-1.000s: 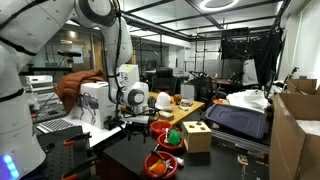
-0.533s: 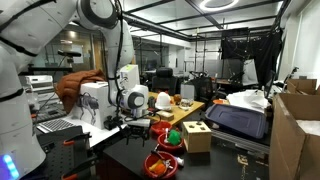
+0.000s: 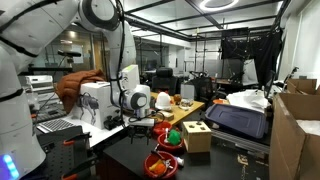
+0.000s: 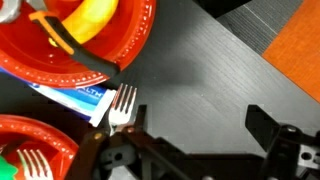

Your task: Pick the fork and put it in the bowl

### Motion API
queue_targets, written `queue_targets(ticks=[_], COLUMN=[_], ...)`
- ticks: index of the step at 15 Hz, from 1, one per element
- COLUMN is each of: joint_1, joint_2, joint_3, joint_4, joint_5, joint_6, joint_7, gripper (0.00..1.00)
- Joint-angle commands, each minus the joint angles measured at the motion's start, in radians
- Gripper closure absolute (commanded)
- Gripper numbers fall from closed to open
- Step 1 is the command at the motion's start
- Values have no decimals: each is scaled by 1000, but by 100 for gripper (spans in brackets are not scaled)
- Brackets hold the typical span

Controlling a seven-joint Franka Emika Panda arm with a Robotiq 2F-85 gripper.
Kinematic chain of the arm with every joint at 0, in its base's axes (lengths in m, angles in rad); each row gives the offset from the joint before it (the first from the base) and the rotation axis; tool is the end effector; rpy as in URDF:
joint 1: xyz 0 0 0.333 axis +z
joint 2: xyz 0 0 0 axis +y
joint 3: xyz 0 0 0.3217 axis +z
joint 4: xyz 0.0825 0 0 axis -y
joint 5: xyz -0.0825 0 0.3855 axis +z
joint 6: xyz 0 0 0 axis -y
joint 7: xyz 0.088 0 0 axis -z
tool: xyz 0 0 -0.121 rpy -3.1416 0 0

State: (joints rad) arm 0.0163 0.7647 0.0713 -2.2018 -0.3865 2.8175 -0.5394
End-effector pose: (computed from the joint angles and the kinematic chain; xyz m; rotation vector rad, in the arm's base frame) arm 0.4935 0.0664 0.0113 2.7483 1.4765 -0.2233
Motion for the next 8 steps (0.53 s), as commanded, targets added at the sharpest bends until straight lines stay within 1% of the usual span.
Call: queue_targets(ticks=[1, 4, 8], joint_1=[-54, -87, -127], joint_2=[50, 95, 175], joint_3=[23, 25, 28], joint_4=[50, 82, 157], joint_5=[-8, -11, -8], joint_6=[37, 58, 79], joint_7=[-39, -68, -123], gripper=[0, 0, 0])
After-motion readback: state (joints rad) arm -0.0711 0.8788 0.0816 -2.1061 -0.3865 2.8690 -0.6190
